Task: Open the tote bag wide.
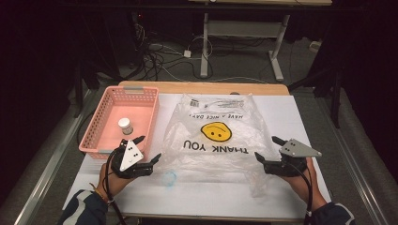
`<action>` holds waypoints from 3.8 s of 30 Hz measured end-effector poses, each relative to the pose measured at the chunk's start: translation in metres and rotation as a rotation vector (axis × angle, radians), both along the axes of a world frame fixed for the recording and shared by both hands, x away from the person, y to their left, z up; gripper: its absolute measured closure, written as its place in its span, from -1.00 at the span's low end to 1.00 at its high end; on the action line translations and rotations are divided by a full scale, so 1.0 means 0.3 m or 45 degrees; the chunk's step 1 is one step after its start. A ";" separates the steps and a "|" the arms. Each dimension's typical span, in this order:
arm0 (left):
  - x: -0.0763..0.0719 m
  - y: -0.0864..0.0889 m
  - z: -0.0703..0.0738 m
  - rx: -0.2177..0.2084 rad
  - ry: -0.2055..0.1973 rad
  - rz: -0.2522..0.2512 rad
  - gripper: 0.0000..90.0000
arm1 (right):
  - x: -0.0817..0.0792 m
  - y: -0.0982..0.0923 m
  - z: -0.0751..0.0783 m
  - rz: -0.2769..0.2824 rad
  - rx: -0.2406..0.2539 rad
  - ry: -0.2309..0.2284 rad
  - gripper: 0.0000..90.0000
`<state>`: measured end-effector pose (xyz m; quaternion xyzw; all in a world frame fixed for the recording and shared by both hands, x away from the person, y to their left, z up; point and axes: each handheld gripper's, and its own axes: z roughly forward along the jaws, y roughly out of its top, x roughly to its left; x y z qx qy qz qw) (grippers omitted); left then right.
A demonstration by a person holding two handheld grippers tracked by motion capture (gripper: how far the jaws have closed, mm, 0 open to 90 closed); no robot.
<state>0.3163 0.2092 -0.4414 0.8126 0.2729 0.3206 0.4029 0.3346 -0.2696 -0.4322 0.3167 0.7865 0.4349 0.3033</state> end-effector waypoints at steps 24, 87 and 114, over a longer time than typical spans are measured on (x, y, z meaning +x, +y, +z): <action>-0.012 0.018 0.009 -0.004 -0.003 0.015 -0.54 | 0.452 -0.057 0.102 -0.212 -0.168 0.150 0.04; -0.023 0.014 0.001 0.075 0.000 0.020 -0.54 | 0.168 0.068 0.131 0.078 -0.114 0.114 -0.06; -0.019 0.007 -0.009 0.092 0.014 -0.004 -0.54 | 0.061 0.467 -0.061 0.489 -0.506 0.260 -0.44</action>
